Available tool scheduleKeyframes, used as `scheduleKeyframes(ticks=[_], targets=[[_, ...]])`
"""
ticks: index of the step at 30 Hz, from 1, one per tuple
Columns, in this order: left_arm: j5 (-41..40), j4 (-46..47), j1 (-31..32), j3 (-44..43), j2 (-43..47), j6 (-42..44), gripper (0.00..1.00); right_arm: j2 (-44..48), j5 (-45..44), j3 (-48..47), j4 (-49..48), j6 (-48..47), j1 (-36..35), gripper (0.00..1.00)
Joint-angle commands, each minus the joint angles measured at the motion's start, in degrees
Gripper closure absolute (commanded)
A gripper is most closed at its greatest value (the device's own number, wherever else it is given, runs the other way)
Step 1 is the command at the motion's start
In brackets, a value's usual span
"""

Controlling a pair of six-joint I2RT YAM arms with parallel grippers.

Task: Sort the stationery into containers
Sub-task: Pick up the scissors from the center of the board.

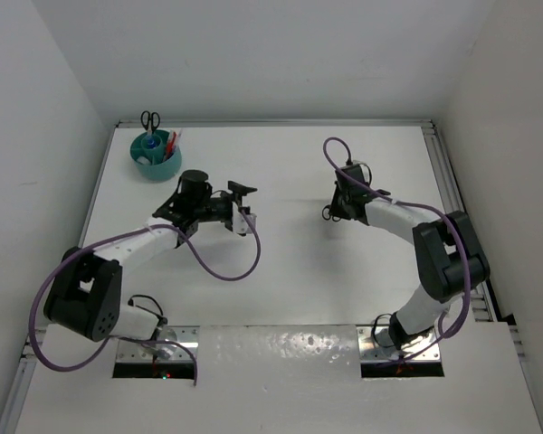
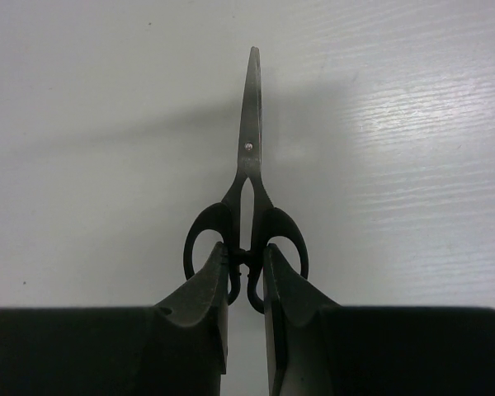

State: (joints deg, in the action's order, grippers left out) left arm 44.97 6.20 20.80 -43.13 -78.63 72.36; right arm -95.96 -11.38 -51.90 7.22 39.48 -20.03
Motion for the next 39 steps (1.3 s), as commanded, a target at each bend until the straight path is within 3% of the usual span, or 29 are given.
scheduleKeyframes(ticks=[1,8,12,13,19,39], targets=[[-0.05,2.77,3.19,-0.28,-0.55,10.06,0.33,3.23,1.79,1.44,-3.00,1.03,-0.62,1.00],[-2.08,6.36,7.50,0.24,-3.55,19.21,0.33,6.04,4.43,-0.83,-1.60,3.22,-3.07,1.00],[-3.05,10.06,9.35,1.30,-3.90,23.62,0.61,6.23,7.94,-5.21,-1.51,5.25,-5.54,1.00],[-3.22,10.67,9.44,1.21,-4.25,23.62,0.64,6.05,8.47,-6.10,-1.25,5.69,-6.41,1.00],[-5.59,10.42,9.61,0.77,-5.13,25.64,0.58,4.21,11.11,-9.88,-3.00,7.80,-9.76,1.00],[-9.46,13.14,10.76,1.30,-6.88,27.05,0.58,3.33,13.22,-13.40,-2.74,7.27,-13.89,1.00]])
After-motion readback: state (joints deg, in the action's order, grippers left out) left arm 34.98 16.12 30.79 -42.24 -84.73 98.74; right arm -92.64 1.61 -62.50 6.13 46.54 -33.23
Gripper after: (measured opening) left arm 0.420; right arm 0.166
